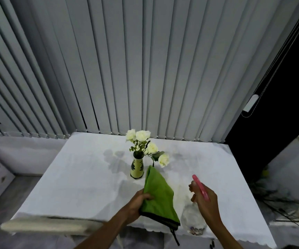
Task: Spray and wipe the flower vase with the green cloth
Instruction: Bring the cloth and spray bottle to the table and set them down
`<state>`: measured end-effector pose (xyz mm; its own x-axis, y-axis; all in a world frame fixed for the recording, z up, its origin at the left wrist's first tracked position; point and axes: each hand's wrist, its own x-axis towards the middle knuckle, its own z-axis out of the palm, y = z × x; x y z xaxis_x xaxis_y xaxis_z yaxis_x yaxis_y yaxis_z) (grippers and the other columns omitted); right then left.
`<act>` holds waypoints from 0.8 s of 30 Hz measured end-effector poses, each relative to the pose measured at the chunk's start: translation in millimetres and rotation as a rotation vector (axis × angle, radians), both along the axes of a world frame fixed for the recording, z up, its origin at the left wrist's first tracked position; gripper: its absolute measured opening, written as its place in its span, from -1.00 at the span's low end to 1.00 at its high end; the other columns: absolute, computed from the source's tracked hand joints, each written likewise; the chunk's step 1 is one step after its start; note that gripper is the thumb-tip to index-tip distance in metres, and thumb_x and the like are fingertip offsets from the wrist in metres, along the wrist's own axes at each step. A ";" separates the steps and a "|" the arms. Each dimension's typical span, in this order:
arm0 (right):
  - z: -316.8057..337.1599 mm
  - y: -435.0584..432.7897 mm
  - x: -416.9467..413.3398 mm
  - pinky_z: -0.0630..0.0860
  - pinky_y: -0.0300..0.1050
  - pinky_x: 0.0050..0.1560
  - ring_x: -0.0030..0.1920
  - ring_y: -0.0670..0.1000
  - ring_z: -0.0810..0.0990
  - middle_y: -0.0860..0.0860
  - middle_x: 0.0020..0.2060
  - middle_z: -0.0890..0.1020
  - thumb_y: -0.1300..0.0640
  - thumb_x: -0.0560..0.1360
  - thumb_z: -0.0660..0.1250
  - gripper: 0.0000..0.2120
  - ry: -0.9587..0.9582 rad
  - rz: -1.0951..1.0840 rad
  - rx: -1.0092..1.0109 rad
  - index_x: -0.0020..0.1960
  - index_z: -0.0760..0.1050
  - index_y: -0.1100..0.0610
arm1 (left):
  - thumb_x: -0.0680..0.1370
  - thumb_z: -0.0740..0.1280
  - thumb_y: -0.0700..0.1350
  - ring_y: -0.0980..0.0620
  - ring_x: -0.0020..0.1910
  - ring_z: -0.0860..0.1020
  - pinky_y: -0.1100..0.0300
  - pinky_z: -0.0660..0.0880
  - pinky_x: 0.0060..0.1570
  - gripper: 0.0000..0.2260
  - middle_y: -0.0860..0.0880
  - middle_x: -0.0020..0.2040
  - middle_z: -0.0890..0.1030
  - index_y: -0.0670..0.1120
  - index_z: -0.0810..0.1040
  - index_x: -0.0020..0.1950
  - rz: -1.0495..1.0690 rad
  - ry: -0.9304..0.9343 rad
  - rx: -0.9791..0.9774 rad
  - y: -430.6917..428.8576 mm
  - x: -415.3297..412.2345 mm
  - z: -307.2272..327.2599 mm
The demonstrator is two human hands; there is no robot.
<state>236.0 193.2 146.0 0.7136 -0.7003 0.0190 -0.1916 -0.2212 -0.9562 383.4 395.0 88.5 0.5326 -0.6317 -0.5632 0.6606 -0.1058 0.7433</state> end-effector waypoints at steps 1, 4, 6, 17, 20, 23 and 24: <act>-1.1 -6.8 -2.3 0.58 -0.29 -0.29 -0.34 -0.14 0.63 -0.08 -0.20 0.75 0.04 0.60 0.35 -0.77 0.008 -0.004 0.003 0.16 0.58 -0.28 | 0.57 0.26 -0.34 -0.23 0.12 0.64 -0.02 0.59 0.04 -0.72 -0.23 0.15 0.68 -0.20 0.55 0.26 -0.008 0.034 -0.004 -2.4 2.9 -3.1; -2.4 -21.6 -7.2 0.57 -0.31 -0.28 -0.35 -0.16 0.59 -0.07 -0.21 0.74 0.02 0.59 0.37 -0.79 0.015 -0.009 0.027 0.14 0.60 -0.28 | 0.59 0.35 -0.07 -0.10 0.09 0.59 0.07 0.47 0.04 -0.80 -0.11 0.11 0.63 -0.12 0.55 0.17 -0.058 -0.069 0.278 3.9 11.8 -14.4; -4.4 -31.1 -8.1 0.56 -0.29 -0.29 -0.38 -0.13 0.55 -0.05 -0.23 0.72 0.02 0.59 0.37 -0.80 0.015 -0.005 0.032 0.15 0.61 -0.24 | 0.55 0.42 -0.02 -0.03 -0.12 0.48 0.13 0.38 -0.10 -0.78 -0.08 -0.07 0.52 -0.07 0.46 0.07 -0.004 -0.162 0.502 11.1 23.2 -22.9; 0.1 -34.3 18.8 0.53 -0.34 -0.32 -0.42 -0.12 0.54 0.02 -0.26 0.71 -0.18 0.46 0.36 -0.74 -0.033 0.029 0.082 0.08 0.68 -0.15 | 0.43 0.54 -0.20 -0.23 0.31 0.50 -0.01 0.47 0.23 -0.30 -0.28 0.37 0.45 -0.26 0.30 0.47 0.167 -0.687 0.602 -24.9 121.3 40.3; 1.0 -33.5 31.1 0.55 -0.33 -0.31 -0.42 -0.12 0.56 0.00 -0.24 0.72 -0.15 0.46 0.37 -0.77 -0.034 0.049 0.094 0.09 0.66 -0.19 | 0.38 0.56 -0.26 -0.23 0.23 0.55 -0.05 0.51 0.15 -0.42 -0.27 0.26 0.56 -0.28 0.45 0.34 0.114 -0.792 0.622 -38.0 138.5 44.8; 0.7 -33.8 39.8 0.54 -0.32 -0.28 -0.40 -0.13 0.57 -0.02 -0.22 0.72 -0.03 0.54 0.36 -0.80 -0.040 0.087 0.085 0.14 0.64 -0.16 | 0.37 0.55 -0.29 -0.22 0.17 0.59 -0.06 0.52 0.14 -0.55 -0.27 0.15 0.64 -0.29 0.54 0.22 0.069 -0.807 0.639 -46.3 147.2 38.7; 1.5 -33.3 42.3 0.54 -0.32 -0.27 -0.40 -0.14 0.57 -0.02 -0.22 0.72 -0.07 0.51 0.35 -0.77 -0.041 0.093 0.086 0.14 0.65 -0.14 | 0.37 0.55 -0.28 -0.22 0.16 0.59 -0.04 0.52 0.14 -0.58 -0.26 0.13 0.65 -0.29 0.56 0.20 0.063 -0.814 0.648 -48.1 148.9 35.0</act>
